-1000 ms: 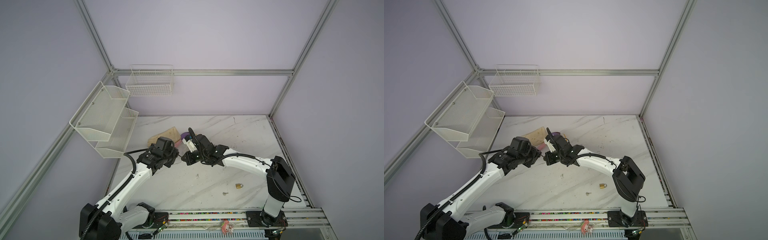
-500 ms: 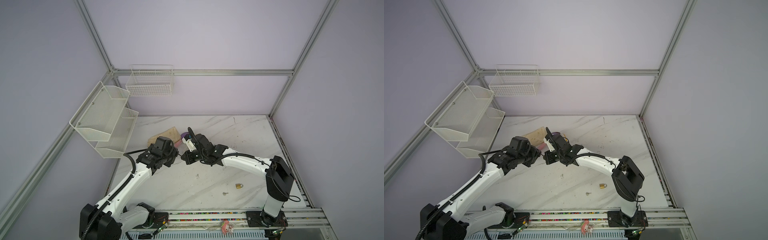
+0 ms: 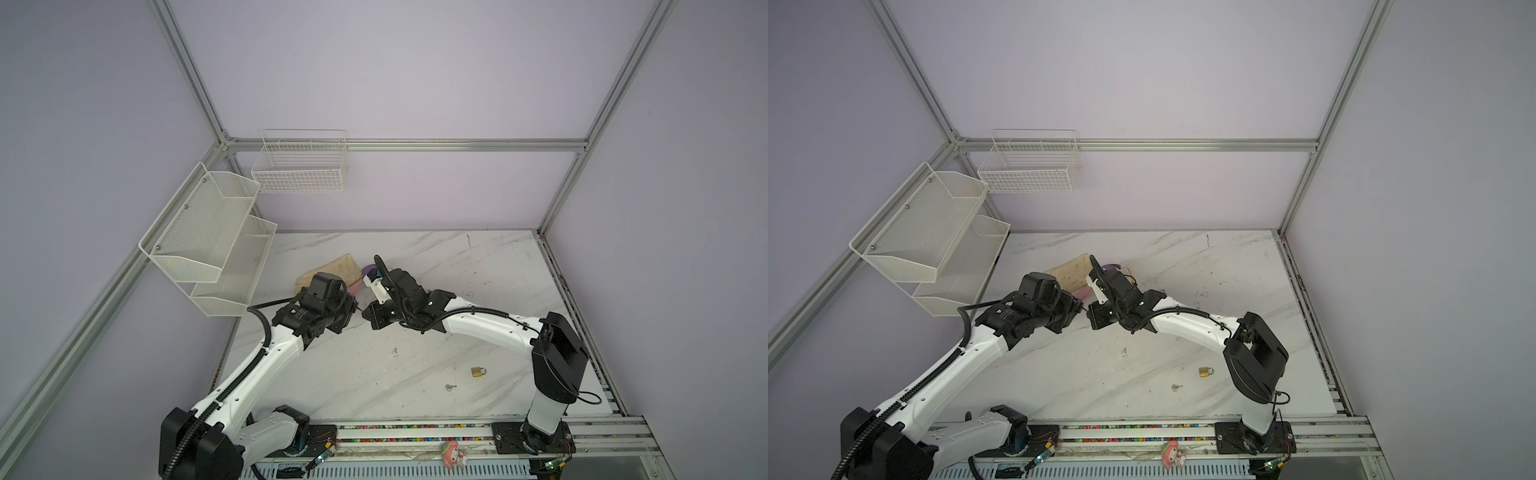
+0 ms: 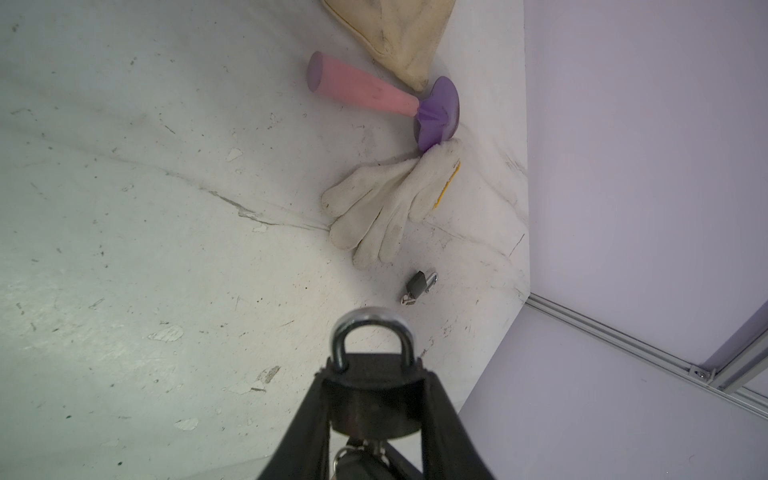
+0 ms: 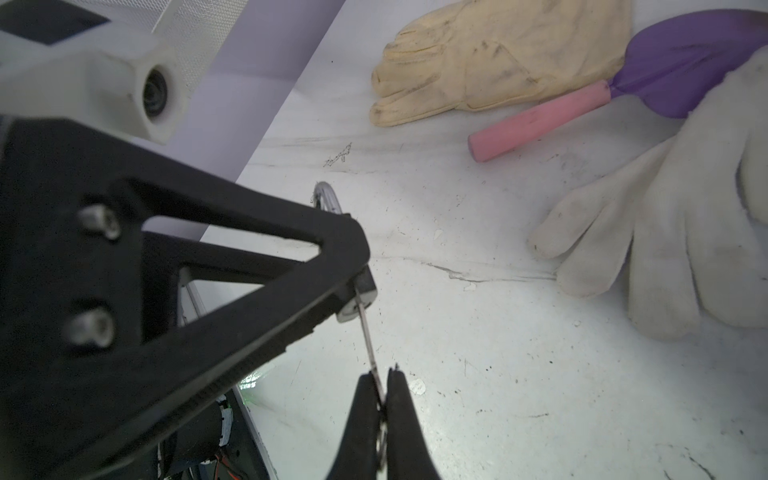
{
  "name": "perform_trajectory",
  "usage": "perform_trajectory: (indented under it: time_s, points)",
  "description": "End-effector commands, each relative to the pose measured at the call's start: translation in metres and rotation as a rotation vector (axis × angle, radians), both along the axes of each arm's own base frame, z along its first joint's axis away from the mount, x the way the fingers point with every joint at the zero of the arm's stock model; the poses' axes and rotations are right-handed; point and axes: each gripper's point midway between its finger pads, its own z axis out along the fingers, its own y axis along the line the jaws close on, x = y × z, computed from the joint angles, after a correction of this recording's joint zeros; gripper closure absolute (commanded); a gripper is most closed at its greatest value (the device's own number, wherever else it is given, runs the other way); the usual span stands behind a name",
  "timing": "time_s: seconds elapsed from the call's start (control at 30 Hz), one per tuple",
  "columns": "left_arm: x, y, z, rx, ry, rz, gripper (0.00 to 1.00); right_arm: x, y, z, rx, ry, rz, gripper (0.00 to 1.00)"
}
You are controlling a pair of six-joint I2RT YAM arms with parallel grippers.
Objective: Unlock with the key
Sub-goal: 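Hold the key in the padlock with the right gripper while the left holds the lock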
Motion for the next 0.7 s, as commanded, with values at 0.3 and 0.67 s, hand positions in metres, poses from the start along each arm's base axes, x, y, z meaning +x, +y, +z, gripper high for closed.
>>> perform_trajectory:
  time_s: [0.3, 0.67]
  points:
    - [-0.012, -0.034, 0.014, -0.028, -0.021, -0.095, 1.0, 0.037, 0.013, 0.037, 0.006, -0.185, -0.126, 1.0]
    - [-0.029, -0.045, -0.004, 0.008, 0.032, -0.161, 1.0, 0.015, 0.042, 0.112, 0.33, -0.114, 0.016, 1.0]
